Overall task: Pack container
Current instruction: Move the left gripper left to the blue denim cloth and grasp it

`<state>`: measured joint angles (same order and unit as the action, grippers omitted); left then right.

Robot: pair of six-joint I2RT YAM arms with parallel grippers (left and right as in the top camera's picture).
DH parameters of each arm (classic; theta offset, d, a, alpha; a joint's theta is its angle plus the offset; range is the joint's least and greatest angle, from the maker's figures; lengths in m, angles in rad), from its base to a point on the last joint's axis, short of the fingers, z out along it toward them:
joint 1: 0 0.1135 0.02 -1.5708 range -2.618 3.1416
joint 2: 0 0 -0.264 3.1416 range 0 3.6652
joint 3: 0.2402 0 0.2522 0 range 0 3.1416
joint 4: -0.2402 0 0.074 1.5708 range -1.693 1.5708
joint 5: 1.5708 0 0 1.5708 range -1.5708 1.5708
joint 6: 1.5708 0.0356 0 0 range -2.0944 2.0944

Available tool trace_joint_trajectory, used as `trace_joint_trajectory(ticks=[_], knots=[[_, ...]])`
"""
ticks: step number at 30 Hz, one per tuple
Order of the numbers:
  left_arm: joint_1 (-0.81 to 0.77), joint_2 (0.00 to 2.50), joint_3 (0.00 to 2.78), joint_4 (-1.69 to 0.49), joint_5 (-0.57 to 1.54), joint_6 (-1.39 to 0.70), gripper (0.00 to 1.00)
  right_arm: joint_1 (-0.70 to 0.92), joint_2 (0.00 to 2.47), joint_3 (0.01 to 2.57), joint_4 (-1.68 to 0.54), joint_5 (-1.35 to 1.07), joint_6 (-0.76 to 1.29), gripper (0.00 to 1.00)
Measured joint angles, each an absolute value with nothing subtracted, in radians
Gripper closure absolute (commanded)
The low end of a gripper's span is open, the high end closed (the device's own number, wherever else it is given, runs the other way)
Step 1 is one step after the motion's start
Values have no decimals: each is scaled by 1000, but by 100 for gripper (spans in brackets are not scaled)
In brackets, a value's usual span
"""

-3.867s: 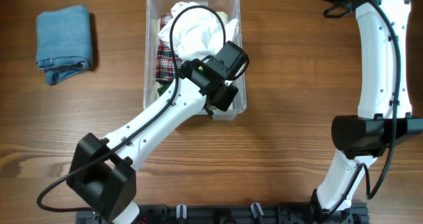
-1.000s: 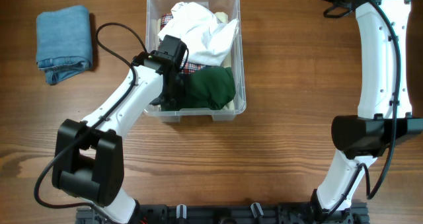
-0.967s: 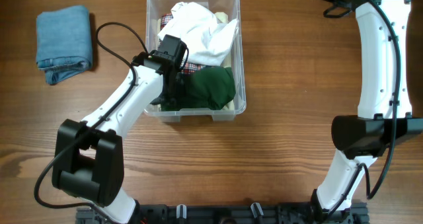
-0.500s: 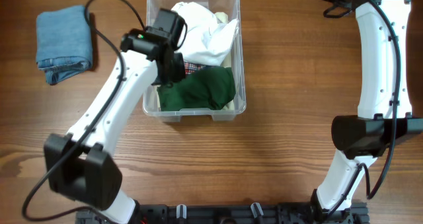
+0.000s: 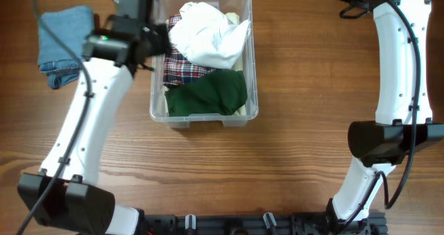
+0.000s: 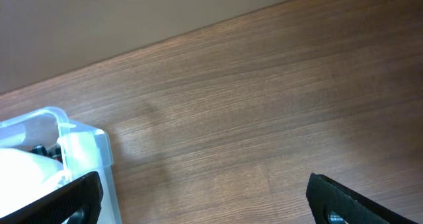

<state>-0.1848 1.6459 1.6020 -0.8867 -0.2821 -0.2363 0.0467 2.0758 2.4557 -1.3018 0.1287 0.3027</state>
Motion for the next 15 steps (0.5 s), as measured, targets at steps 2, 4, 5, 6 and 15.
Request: trace_joint_trajectory(ticks=[2,4,5,6,15], knots=[[-133,1655,1603,-828,-319,-217,10,47,2076,2456,-1302,129,303,0],[-80,1676,1604,-774,-352,-197,11,47,2076,2456,-1302,129,303,0],[-59,1687,1604,-750,-363,-188,12,47,2076,2455,-1302,129,303,0],[-34,1706,1604,-726,-374,-175,12,47,2076,2456,-1301,129,303,0],[37,1986,1604,-563,-572,-64,6,47,2076,2456,-1302,129,303,0]])
